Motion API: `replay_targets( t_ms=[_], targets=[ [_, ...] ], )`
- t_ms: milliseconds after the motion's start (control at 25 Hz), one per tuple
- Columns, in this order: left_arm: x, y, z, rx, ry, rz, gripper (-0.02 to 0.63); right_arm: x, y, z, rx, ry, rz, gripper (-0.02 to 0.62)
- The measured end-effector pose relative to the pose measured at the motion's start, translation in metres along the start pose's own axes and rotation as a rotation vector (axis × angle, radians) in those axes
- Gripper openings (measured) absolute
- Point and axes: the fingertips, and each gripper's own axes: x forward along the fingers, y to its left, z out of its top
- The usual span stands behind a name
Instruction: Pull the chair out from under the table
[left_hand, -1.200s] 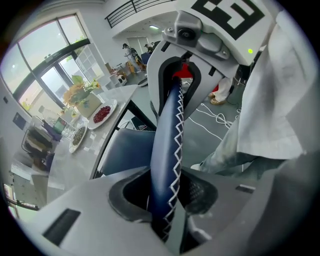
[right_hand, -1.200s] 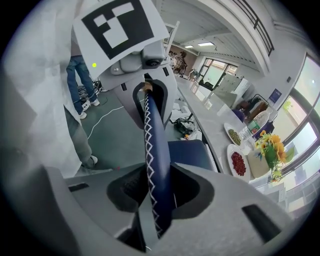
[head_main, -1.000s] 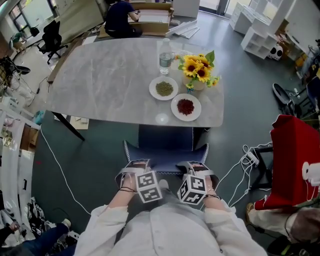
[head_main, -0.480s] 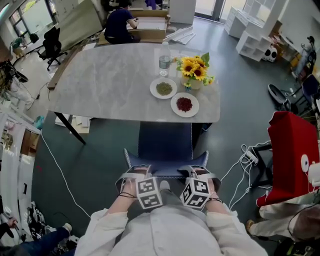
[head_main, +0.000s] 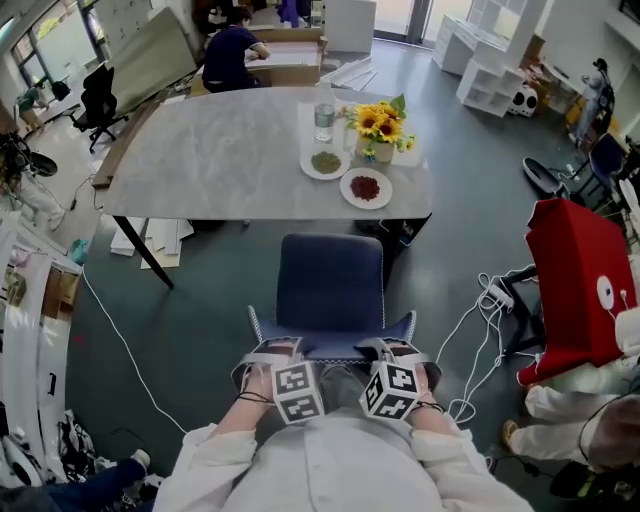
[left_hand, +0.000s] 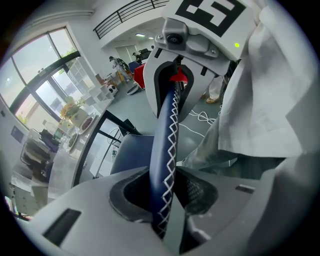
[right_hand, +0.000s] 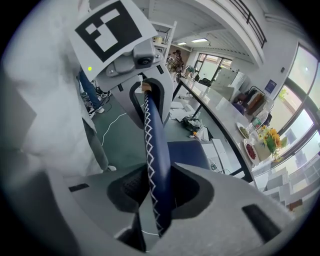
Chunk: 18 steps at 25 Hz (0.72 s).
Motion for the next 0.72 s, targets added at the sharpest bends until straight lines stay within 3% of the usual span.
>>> replay_targets(
  t_ms=[360, 720],
  targets=[
    [-0.03, -0.094, -0.024, 0.046, -0.018, -0.032, 0.123, -0.02, 0.103, 0.011, 0.05, 0.006, -0.042, 0.098],
    [-0.048, -0.153, -0.034, 0.06, -0.025, -0.047, 0.123, -0.035, 0.165, 0.014, 0.079, 0.022, -0.042, 0.098]
  ],
)
